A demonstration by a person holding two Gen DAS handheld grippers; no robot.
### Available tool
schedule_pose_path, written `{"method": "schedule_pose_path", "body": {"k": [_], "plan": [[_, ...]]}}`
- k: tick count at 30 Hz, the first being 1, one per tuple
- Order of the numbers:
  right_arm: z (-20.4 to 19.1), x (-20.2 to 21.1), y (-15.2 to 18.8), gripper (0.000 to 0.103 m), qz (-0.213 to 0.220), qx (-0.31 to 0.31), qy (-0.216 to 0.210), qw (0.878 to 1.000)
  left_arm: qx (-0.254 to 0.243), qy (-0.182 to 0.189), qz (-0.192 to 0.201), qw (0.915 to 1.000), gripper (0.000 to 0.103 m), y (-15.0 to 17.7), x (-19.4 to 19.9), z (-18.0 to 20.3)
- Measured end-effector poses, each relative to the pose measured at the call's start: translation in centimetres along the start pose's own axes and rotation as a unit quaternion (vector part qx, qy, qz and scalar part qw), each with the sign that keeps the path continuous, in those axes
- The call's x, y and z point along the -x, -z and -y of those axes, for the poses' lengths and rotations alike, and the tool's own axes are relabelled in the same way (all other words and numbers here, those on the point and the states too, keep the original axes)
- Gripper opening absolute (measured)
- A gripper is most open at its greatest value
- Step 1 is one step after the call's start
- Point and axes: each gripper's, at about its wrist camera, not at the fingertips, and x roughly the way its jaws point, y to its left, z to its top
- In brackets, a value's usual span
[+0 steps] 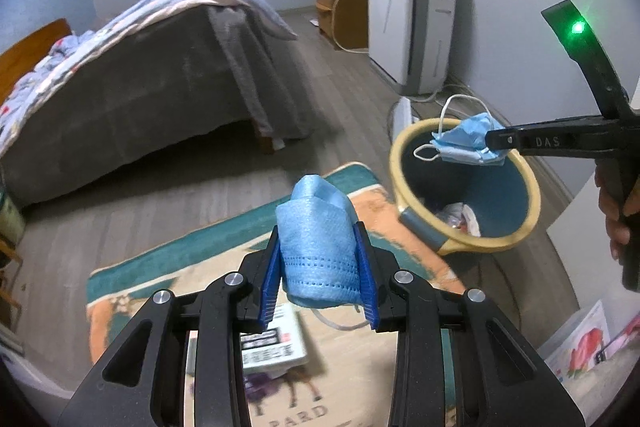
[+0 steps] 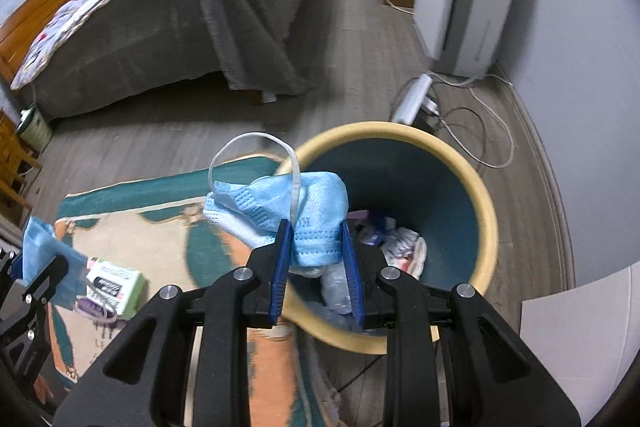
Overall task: Collect trash
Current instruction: 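Carry both blue masks over the bin and release both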
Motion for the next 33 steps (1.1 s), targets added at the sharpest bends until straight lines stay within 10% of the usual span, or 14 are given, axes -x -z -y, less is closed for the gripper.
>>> {"method": "schedule_pose_path", "body": {"k": [25,33], "plan": [[9.1,-4.0,1.4,0.026,-0.041,-0.123,0.026,0.991,-0.062,0.133,-0.007,0.9892,0.037,-1.9,-10.0,12.3],[9.1,-4.2,1.3,0.045,-0.041,-0.123,0.034,0.991,-0.05,0.129,0.015,0.9902,0.068,-2.3,-10.7,12.3]]}}
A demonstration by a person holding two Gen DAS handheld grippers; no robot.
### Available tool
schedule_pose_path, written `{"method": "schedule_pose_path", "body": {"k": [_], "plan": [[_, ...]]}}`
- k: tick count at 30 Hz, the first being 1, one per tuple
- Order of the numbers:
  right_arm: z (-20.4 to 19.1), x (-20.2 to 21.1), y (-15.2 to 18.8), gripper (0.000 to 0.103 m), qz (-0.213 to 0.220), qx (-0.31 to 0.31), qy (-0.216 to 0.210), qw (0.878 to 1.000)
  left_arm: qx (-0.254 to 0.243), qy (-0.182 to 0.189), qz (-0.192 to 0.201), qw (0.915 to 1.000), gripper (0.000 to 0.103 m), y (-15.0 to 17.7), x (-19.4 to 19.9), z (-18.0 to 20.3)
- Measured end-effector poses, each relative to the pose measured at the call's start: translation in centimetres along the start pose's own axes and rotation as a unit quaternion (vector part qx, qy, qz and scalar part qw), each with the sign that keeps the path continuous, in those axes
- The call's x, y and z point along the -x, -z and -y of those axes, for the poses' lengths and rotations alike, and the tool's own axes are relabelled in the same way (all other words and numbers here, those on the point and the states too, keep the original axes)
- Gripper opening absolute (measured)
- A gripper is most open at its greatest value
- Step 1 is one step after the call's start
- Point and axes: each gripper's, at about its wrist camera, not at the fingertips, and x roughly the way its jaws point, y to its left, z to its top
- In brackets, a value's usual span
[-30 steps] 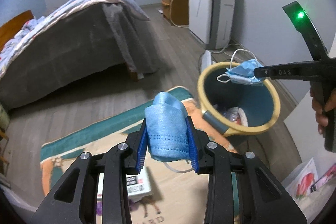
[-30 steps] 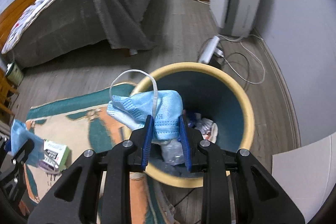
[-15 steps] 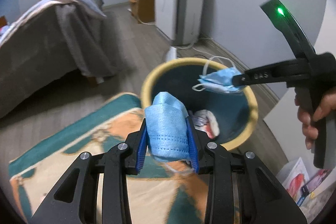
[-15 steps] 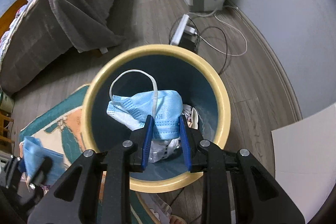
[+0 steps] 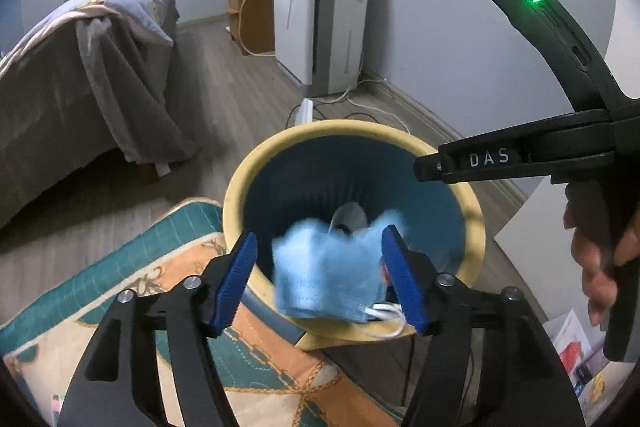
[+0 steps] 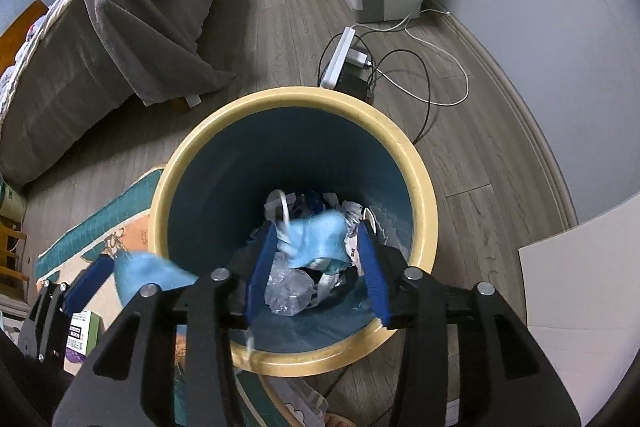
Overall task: Collect trash
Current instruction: 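Carry both blue masks over the bin and release both, then grasp the purple spray bottle with left tool while right tool grasps COLTALIN box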
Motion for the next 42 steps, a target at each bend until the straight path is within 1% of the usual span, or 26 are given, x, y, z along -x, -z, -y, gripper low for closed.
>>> {"method": "schedule_pose_path", "body": {"k": [1,2,4,5,6,7,9,10,13,15,17,20,21,24,28,30,32,33,35,38,42], "plan": [[0.0,-0.1,0.0,0.048,-0.001,-0.001,0.002,1.0,-0.002,-0.004,0.0,1.0,0.072,0.1,-0.1,0.0],[0.1,-0.1,0.0,0.052,-0.001,-0.004,0.004,1.0,-0.003,-0.01,0.0,0.9999,0.077,0.1,-0.1,-0.1],[0.1,0.0,0.0,0.054,-0.001,-0.007,0.004,1.0,0.002,-0.018,0.0,0.9998,0.078,0.4,0.3,-0.5],[0.0,0.1,0.0,0.057,-0.001,-0.007,0.005,1.0,0.007,-0.019,0.0,0.9998,0.081,0.4,0.5,-0.8],[-0.1,0.3,0.0,0.064,0.001,-0.004,0.007,1.0,0.013,-0.021,-0.002,0.9997,0.084,0.5,0.8,-1.1],[-0.3,0.5,0.0,0.069,0.005,-0.001,0.011,1.0,0.021,-0.025,-0.002,0.9995,0.088,0.5,1.1,-1.5],[-0.5,1.0,-0.1,0.094,0.012,0.0,0.021,1.0,0.026,-0.037,0.008,0.9989,0.091,0.7,2.2,-2.1],[-0.5,1.2,-0.2,0.098,0.016,0.0,0.023,1.0,0.027,-0.045,0.009,0.9986,0.093,0.8,2.8,-2.4],[-1.1,2.0,-0.3,0.097,0.02,-0.001,0.021,1.0,0.031,-0.067,0.004,0.9973,0.094,1.1,4.7,-3.1],[-1.8,2.4,-0.2,0.097,0.02,0.0,0.014,1.0,0.021,-0.084,0.0,0.9962,0.094,1.1,6.5,-3.4],[-2.7,2.7,-0.1,0.097,0.02,0.01,0.006,1.0,0.008,-0.107,0.004,0.9942,0.095,1.1,9.0,-3.9],[-4.9,3.2,0.4,0.097,0.019,0.037,-0.004,0.999,0.012,-0.123,0.015,0.9922,0.096,1.1,13.1,-5.3],[-5.8,3.5,0.7,0.097,0.019,0.05,-0.008,0.999,0.019,-0.129,0.018,0.9913,0.096,1.3,14.8,-6.1],[-8.3,4.2,1.3,0.097,0.024,0.082,-0.019,0.996,0.036,-0.152,0.018,0.9875,0.096,2.0,18.2,-7.8],[-11.7,4.8,2.3,0.097,0.022,0.113,-0.042,0.992,0.082,-0.189,0.008,0.9784,0.096,4.1,21.9,-11.0],[-13.2,5.0,2.9,0.097,0.02,0.129,-0.045,0.99,0.107,-0.21,0.013,0.9717,0.097,5.6,23.4,-12.5],[-15.3,5.0,3.7,0.097,0.017,0.155,-0.049,0.987,0.127,-0.239,0.016,0.9625,0.097,7.5,24.4,-13.9],[-16.2,5.0,4.1,0.097,0.016,0.168,-0.05,0.984,0.14,-0.25,0.007,0.9581,0.097,8.5,24.5,-14.9],[-18.6,4.8,5.2,0.097,0.011,0.2,-0.05,0.978,0.154,-0.259,-0.011,0.9534,0.097,9.6,24.4,-16.4],[-21.8,4.4,7.0,0.097,0.002,0.24,-0.06,0.969,0.152,-0.272,-0.022,0.9499,0.097,11.2,24.5,-17.9],[-25.9,3.3,9.4,0.097,-0.021,0.274,-0.075,0.958,0.158,-0.263,-0.036,0.9512,0.097,12.7,24.3,-19.5]]}}
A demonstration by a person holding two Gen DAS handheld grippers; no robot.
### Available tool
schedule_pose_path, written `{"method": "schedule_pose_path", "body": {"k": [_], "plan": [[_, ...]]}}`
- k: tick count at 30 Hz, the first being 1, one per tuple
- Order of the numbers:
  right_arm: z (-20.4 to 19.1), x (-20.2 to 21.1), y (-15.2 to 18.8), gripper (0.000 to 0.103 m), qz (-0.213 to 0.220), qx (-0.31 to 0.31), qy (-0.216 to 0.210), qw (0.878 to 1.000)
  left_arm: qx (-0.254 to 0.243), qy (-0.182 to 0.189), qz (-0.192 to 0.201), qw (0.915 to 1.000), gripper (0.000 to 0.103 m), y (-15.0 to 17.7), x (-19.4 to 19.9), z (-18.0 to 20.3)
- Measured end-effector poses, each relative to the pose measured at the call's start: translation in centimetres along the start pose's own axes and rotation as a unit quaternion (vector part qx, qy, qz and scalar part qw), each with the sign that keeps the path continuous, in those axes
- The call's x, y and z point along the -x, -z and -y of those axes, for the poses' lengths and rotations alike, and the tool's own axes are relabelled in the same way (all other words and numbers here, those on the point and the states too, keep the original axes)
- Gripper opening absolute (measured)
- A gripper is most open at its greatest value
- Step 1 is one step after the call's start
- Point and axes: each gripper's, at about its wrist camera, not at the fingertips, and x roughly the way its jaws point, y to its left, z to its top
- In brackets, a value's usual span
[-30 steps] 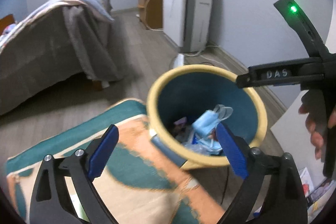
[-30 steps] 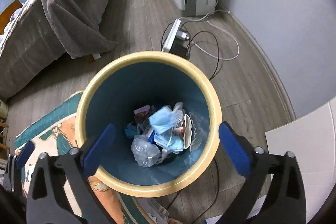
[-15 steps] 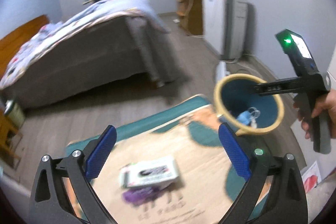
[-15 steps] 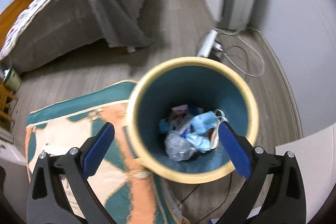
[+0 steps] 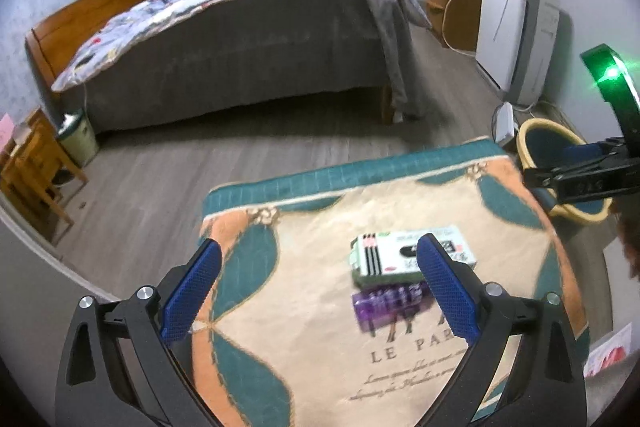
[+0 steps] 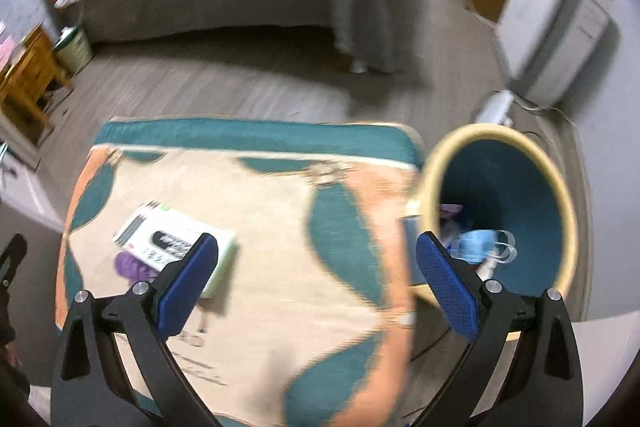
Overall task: Collect trash
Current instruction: 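Grasp the purple spray bottle with left tool while right tool grasps COLTALIN box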
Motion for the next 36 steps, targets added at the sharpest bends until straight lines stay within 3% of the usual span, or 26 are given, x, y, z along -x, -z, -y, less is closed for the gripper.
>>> {"method": "schedule_pose_path", "body": {"k": [9,17,24,32,36], "plan": [[-9.8,-4.2,0.8,0.097,-0.032,0.135,0.022,0.99,0.002,0.003,-0.031,0.9995,0.097,2.3,-1.7,-4.1],[-14.3,-6.9,1.6,0.097,-0.048,0.201,0.017,0.978,0.005,0.006,-0.05,0.9987,0.097,3.1,-2.8,-6.1],[-13.9,-9.2,1.3,0.097,-0.066,0.201,0.037,0.977,0.007,0.01,-0.056,0.9983,0.097,2.8,-3.7,-6.4],[-10.8,-10.3,-0.2,0.097,-0.07,0.16,0.037,0.984,0.006,0.019,-0.069,0.9974,0.097,2.0,-5.3,-5.5],[-10.1,-11.0,-0.7,0.097,-0.082,0.156,0.012,0.984,-0.003,0.017,-0.074,0.9971,0.097,1.6,-6.1,-5.1]]}}
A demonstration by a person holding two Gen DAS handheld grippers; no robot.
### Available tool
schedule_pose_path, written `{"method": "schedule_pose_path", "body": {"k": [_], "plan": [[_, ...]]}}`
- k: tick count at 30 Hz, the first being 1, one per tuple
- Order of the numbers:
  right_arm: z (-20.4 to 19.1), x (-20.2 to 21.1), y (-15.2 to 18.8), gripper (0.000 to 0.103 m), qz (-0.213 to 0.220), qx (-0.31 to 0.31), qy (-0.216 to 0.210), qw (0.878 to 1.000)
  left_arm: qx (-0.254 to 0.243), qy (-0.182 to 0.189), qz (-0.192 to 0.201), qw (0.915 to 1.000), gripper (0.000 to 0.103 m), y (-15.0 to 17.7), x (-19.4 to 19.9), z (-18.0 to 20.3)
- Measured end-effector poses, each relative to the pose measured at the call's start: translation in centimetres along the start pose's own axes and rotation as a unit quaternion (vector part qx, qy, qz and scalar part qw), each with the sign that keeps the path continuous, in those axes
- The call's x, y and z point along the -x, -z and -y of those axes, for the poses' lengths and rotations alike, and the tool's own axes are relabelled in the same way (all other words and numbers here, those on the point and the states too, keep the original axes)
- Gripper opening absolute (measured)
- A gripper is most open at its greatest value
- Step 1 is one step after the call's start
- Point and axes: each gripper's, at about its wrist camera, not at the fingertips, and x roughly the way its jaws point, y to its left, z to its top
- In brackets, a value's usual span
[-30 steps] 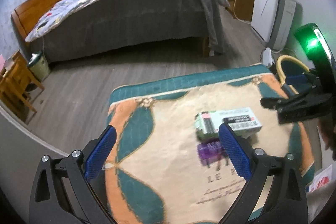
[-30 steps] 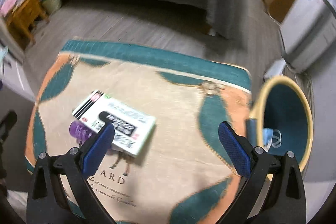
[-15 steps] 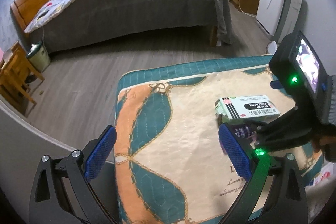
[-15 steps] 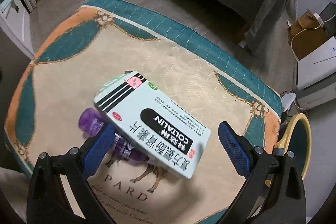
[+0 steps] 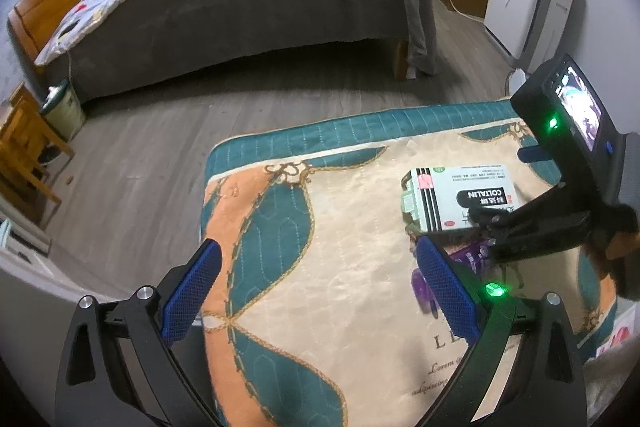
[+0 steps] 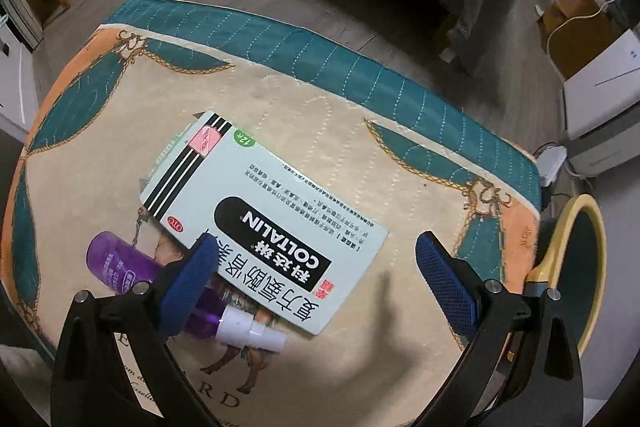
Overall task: Collect trash
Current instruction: 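Grasp the purple spray bottle with left tool while right tool grasps COLTALIN box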
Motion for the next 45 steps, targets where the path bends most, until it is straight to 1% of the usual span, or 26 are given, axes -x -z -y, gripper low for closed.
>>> {"method": "schedule_pose_path", "body": {"k": [1,3,5,7,9,11,14,19,22,26,28,29,30,33,36,37,39,42,43,45], "plan": [[-0.1,0.1,-0.1,0.097,0.0,0.009,-0.01,1.0,0.001,-0.001,0.0,1.0,0.097,-0.1,-0.1,-0.1],[-1.0,0.3,-0.3,0.097,0.007,0.05,-0.027,0.998,0.005,0.002,0.0,1.0,0.097,-0.3,-0.3,-0.3],[-2.3,0.3,-0.2,0.097,0.012,0.083,-0.025,0.996,0.013,0.006,0.0,0.9999,0.097,-0.6,-0.6,-0.6],[-3.0,-0.3,-0.4,0.097,0.008,0.099,-0.015,0.995,0.02,0.006,-0.004,0.9998,0.097,-1.0,-1.1,-0.9],[-3.2,-0.9,-0.6,0.097,0.003,0.102,-0.023,0.995,0.024,0.006,-0.007,0.9997,0.097,-1.1,-1.5,-1.0],[-3.2,-1.3,-0.9,0.097,0.003,0.102,-0.017,0.995,0.025,0.009,-0.011,0.9996,0.097,-1.3,-1.9,-1.0],[-2.6,-1.9,-1.5,0.097,0.005,0.089,-0.009,0.996,0.018,0.009,-0.014,0.9997,0.097,-1.4,-2.3,-0.9],[-0.9,-2.7,-2.2,0.097,0.006,0.058,0.003,0.998,0.024,0.019,-0.022,0.9993,0.097,-1.9,-3.0,-0.8],[0.3,-2.9,-2.6,0.097,0.005,0.043,-0.001,0.999,0.019,0.026,-0.023,0.9992,0.097,-2.2,-3.3,-0.4],[1.9,-3.7,-2.8,0.097,-0.01,0.017,-0.017,1.0,0.008,0.03,-0.03,0.999,0.097,-2.3,-3.9,0.4],[3.0,-3.7,-2.8,0.092,-0.014,-0.006,-0.022,1.0,0.006,0.036,-0.034,0.9987,0.097,-2.3,-4.2,0.8],[3.6,-3.7,-2.9,0.082,-0.013,-0.018,-0.029,0.999,0.005,0.041,-0.037,0.9985,0.097,-2.3,-4.3,1.1],[4.3,-3.7,-3.0,0.081,-0.013,-0.032,-0.031,0.999,0.002,0.044,-0.039,0.9982,0.097,-2.2,-4.5,1.4],[6.0,-3.6,-2.8,0.08,-0.019,-0.068,-0.026,0.997,-0.013,0.064,-0.046,0.9968,0.097,-1.9,-4.8,2.6],[7.5,-3.6,-2.4,0.08,-0.024,-0.091,-0.023,0.995,-0.043,0.098,-0.051,0.9929,0.097,-1.2,-5.1,4.7],[8.0,-3.6,-2.2,0.08,-0.027,-0.097,-0.02,0.995,-0.061,0.112,-0.055,0.9903,0.097,-0.9,-5.3,5.7],[8.4,-3.4,-1.8,0.08,-0.029,-0.099,-0.014,0.995,-0.09,0.126,-0.064,0.9859,0.095,-0.3,-5.7,7.5],[8.9,-2.4,-0.8,0.08,-0.025,-0.106,-0.01,0.994,-0.148,0.139,-0.082,0.9758,0.094,0.7,-6.4,10.6],[9.1,-2.2,-0.5,0.08,-0.023,-0.107,-0.01,0.994,-0.16,0.14,-0.084,0.9735,0.093,0.9,-6.4,11.3],[9.4,-1.8,0.0,0.08,-0.021,-0.104,-0.007,0.994,-0.182,0.141,-0.094,0.9686,0.085,1.3,-6.8,12.5]]}}
